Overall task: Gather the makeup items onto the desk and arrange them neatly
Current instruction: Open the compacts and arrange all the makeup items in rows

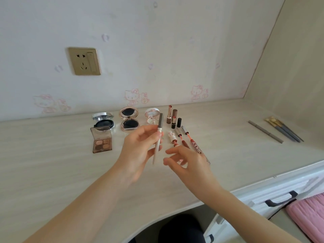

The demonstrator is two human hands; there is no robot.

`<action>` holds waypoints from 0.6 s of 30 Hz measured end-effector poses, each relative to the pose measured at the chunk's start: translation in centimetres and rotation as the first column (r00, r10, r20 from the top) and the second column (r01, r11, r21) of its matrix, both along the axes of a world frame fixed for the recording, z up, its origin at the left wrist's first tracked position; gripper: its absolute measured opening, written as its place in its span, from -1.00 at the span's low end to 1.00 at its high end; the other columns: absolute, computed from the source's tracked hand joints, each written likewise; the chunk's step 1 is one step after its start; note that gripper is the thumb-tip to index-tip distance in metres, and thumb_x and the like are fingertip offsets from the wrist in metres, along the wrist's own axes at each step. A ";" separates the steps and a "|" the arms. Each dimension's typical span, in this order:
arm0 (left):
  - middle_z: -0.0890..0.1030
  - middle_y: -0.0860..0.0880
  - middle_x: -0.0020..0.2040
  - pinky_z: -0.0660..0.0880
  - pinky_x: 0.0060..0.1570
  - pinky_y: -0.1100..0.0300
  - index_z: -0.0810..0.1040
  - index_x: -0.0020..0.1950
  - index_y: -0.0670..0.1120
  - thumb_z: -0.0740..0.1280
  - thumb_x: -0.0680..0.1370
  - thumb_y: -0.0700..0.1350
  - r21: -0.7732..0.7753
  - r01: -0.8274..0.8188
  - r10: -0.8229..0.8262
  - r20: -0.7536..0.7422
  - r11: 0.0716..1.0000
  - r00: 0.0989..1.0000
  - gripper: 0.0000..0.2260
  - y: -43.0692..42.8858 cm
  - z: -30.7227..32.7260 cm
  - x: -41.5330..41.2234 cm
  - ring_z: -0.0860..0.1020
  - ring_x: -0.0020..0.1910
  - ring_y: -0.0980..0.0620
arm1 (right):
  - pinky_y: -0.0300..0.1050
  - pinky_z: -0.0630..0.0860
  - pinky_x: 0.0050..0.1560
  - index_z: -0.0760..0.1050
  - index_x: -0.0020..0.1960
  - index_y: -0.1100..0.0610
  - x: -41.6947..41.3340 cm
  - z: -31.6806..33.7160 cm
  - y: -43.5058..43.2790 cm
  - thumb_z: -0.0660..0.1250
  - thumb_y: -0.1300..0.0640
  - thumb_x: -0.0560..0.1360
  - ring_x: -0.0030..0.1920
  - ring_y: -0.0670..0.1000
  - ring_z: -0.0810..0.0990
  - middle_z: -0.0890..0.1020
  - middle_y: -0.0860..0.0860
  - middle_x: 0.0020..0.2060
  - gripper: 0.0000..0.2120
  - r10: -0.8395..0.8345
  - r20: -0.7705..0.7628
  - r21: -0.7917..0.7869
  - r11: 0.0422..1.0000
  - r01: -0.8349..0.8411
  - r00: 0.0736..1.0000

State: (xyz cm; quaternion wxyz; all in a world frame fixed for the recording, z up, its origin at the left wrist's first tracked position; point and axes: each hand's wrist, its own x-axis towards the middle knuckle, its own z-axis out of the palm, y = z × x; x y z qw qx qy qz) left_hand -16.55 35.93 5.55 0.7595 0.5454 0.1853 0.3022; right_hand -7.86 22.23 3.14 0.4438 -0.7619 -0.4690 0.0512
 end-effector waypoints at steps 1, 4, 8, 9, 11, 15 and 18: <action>0.66 -0.09 -0.09 0.56 -0.14 0.22 0.64 0.04 -0.11 0.39 0.51 -0.23 0.098 -0.012 0.015 -0.028 0.995 0.999 -0.87 0.1 -0.1 -0.3 0.61 -0.16 0.07 | -0.47 0.42 -0.10 0.54 0.11 -0.06 0.1 0.0 0.1 0.32 -0.10 0.47 -0.11 -0.29 0.55 0.66 -0.23 -0.22 -0.76 -0.002 -0.038 0.026 1.000 0.003 0.999; 0.68 0.00 -0.13 0.54 -0.19 0.33 0.66 -0.02 -0.04 0.41 0.50 -0.22 0.453 -0.026 0.090 -0.121 0.891 0.989 -0.88 0.6 -0.5 -1.3 0.60 -0.17 0.14 | -0.41 0.46 -0.19 0.51 0.15 -0.07 0.4 0.3 0.4 0.29 -0.10 0.50 -0.17 -0.21 0.60 0.66 -0.19 -0.23 -0.75 -0.026 -0.166 0.100 0.994 0.043 0.986; 0.63 0.14 -0.15 0.50 -0.19 0.34 0.65 -0.05 0.06 0.42 0.50 -0.19 0.727 0.024 0.189 -0.210 0.686 0.959 -0.85 1.3 -1.8 -2.5 0.56 -0.15 0.18 | -0.31 0.48 -0.18 0.51 0.13 -0.09 0.9 0.4 1.0 0.28 -0.08 0.52 -0.17 -0.20 0.61 0.66 -0.14 -0.23 -0.78 -0.024 -0.261 0.122 0.991 0.058 0.965; 0.62 0.14 -0.15 0.48 -0.18 0.35 0.65 -0.04 0.06 0.42 0.49 -0.20 0.763 0.041 0.199 -0.220 0.646 0.955 -0.85 1.4 -2.1 -2.8 0.55 -0.14 0.16 | -0.32 0.49 -0.20 0.52 0.12 -0.10 0.9 0.4 1.2 0.27 -0.08 0.52 -0.18 -0.20 0.61 0.66 -0.16 -0.23 -0.80 -0.018 -0.251 0.112 0.993 0.048 0.968; 0.61 0.18 -0.14 0.42 -0.16 0.42 0.65 -0.02 0.06 0.43 0.49 -0.19 0.826 0.070 0.216 -0.227 0.560 0.950 -0.84 1.5 -2.7 -3.2 0.54 -0.12 0.17 | -0.36 0.50 -0.22 0.52 0.10 -0.12 0.7 0.0 1.4 0.27 -0.06 0.53 -0.18 -0.21 0.60 0.65 -0.19 -0.23 -0.83 -0.003 -0.230 0.090 0.996 0.024 0.973; 0.60 0.22 -0.11 0.36 -0.09 0.50 0.65 0.03 0.05 0.46 0.47 -0.18 0.890 0.071 0.257 -0.205 0.450 0.945 -0.81 1.6 -3.4 -3.8 0.53 -0.10 0.24 | -0.43 0.46 -0.19 0.56 0.05 -0.08 0.8 -0.8 1.6 0.29 0.02 0.54 -0.18 -0.23 0.58 0.65 -0.18 -0.27 -0.88 0.021 -0.179 0.031 0.999 -0.015 0.984; 0.62 0.18 -0.09 0.38 -0.04 0.48 0.63 0.08 0.02 0.48 0.45 -0.21 0.911 0.052 0.262 -0.172 0.410 0.949 -0.75 1.6 -3.8 -4.1 0.55 -0.07 0.23 | -0.44 0.41 -0.21 0.60 -0.04 -0.07 1.0 -1.3 1.4 0.33 0.09 0.53 -0.18 -0.22 0.56 0.65 -0.20 -0.27 -0.90 0.045 -0.108 -0.004 0.999 -0.045 0.993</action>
